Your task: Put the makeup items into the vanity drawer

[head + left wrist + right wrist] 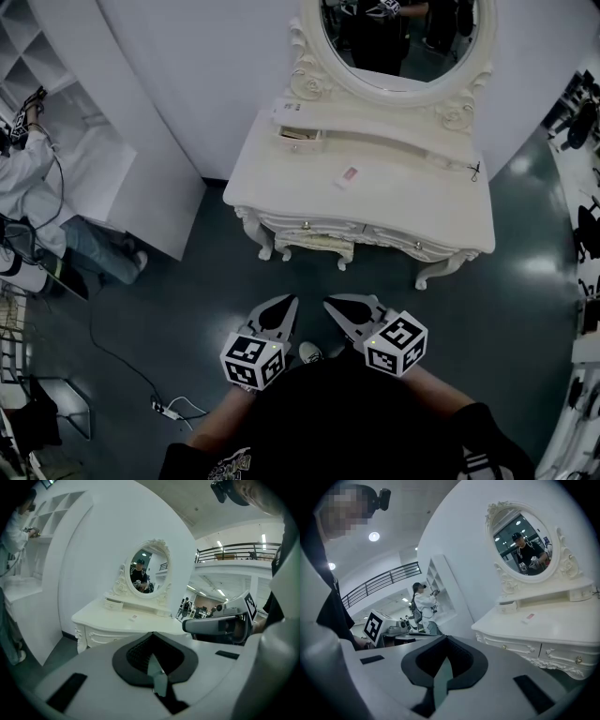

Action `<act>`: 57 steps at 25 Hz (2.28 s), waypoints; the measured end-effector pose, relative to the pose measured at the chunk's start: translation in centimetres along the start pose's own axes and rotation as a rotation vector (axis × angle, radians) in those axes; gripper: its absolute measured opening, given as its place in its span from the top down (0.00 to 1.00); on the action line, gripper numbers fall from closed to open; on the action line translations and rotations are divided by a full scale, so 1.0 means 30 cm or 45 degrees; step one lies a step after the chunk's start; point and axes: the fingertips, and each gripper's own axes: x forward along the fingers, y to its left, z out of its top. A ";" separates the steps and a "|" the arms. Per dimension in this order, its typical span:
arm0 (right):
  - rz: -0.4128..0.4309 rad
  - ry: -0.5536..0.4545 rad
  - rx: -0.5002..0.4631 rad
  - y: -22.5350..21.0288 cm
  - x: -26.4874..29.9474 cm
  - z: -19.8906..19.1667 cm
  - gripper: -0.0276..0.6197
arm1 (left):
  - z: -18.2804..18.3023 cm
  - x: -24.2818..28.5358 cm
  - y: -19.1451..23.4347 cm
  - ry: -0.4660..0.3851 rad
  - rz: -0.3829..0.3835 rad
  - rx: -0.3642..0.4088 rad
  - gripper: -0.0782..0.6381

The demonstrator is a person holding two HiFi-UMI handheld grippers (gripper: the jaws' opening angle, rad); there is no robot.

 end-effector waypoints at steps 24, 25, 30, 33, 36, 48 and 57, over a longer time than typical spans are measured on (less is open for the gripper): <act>-0.163 -0.062 0.030 -0.177 -0.086 0.077 0.91 | 0.028 0.140 -0.061 0.039 -0.086 0.005 0.89; -0.163 -0.056 0.026 -0.188 -0.083 0.083 0.91 | 0.033 0.150 -0.059 0.035 -0.085 0.001 0.89; -0.160 -0.039 0.011 -0.248 -0.065 0.127 0.91 | 0.061 0.200 -0.042 0.013 -0.073 -0.032 0.89; -0.150 -0.031 0.008 -0.287 -0.049 0.153 0.91 | 0.077 0.235 -0.032 0.005 -0.061 -0.044 0.89; -0.138 -0.014 0.004 -0.329 -0.035 0.168 0.91 | 0.091 0.274 -0.021 -0.006 -0.047 -0.051 0.89; -0.085 0.036 -0.029 -0.517 0.021 0.262 0.91 | 0.158 0.440 0.011 -0.017 -0.006 -0.090 0.89; -0.072 0.044 -0.063 -0.706 0.023 0.330 0.91 | 0.197 0.586 0.012 -0.001 0.044 -0.098 0.89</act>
